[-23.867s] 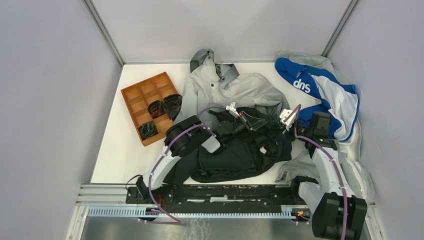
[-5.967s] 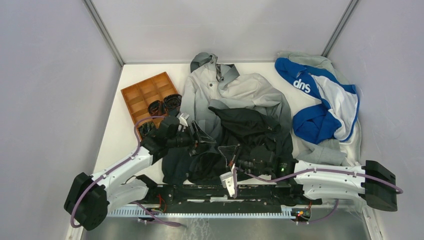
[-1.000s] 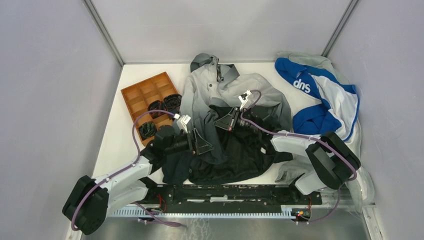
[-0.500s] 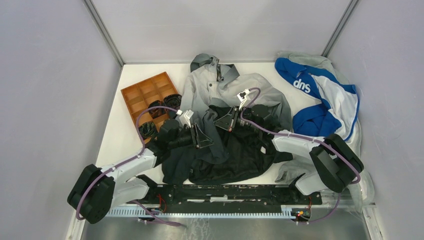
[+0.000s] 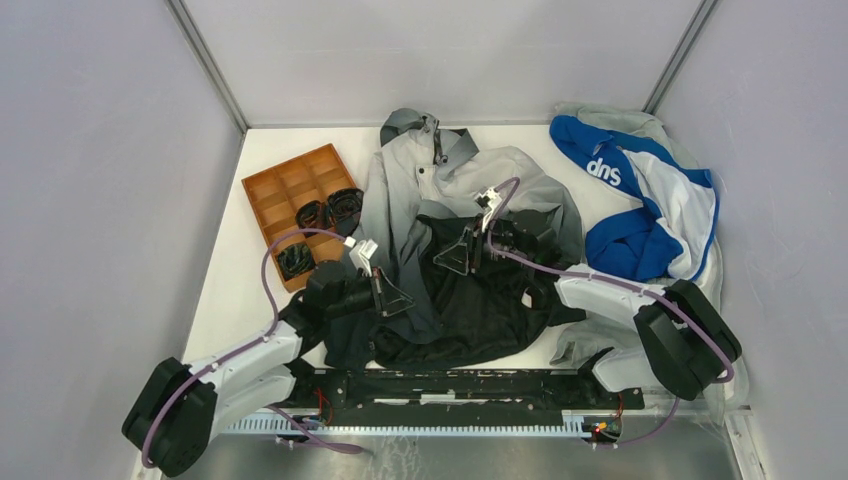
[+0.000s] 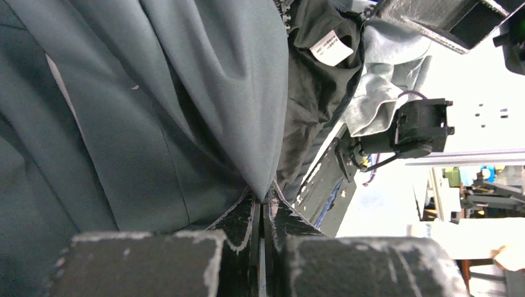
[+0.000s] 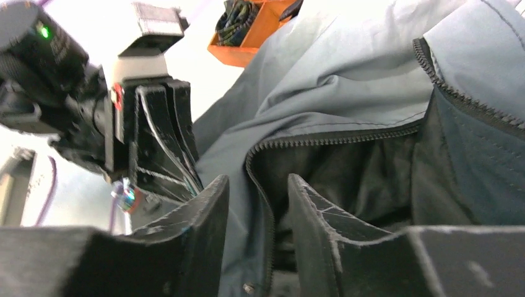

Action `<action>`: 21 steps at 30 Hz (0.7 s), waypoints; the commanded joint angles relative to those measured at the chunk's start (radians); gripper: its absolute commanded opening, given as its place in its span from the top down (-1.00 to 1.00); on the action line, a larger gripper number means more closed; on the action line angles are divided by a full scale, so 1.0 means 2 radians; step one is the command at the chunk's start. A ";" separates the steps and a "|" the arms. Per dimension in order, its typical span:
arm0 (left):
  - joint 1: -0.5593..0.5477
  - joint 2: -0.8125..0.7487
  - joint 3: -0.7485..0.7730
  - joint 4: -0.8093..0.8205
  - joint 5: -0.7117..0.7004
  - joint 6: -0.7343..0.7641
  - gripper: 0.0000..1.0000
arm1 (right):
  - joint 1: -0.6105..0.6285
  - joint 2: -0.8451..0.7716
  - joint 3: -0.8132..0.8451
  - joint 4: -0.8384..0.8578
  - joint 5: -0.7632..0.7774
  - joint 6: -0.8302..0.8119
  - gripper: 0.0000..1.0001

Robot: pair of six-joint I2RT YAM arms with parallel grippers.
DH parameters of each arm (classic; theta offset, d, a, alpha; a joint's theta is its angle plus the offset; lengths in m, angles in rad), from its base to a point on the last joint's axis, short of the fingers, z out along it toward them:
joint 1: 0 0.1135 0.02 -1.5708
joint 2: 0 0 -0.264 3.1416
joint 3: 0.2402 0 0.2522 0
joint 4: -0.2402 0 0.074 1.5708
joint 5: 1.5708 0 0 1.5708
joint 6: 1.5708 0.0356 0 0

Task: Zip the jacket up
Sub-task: Pick up the jacket from the center of the board.

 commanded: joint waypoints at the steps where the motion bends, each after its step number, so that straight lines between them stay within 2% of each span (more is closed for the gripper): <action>1: 0.000 -0.031 -0.017 0.039 0.015 0.064 0.96 | -0.010 -0.025 -0.015 0.004 -0.077 -0.101 -0.03; 4: 0.000 -0.046 -0.022 0.040 0.015 0.089 0.96 | -0.015 -0.035 -0.023 -0.004 -0.104 -0.135 -0.33; 8: 0.000 -0.062 -0.028 0.045 0.014 0.126 0.96 | -0.017 -0.043 -0.030 -0.037 -0.148 -0.200 -0.56; 13: 0.000 -0.071 -0.035 0.060 0.016 0.162 0.96 | -0.015 -0.032 -0.058 -0.019 -0.184 -0.228 -0.59; 21: -0.001 -0.075 -0.032 0.072 0.048 0.177 0.96 | 0.025 0.027 -0.019 -0.072 -0.160 -0.274 -0.59</action>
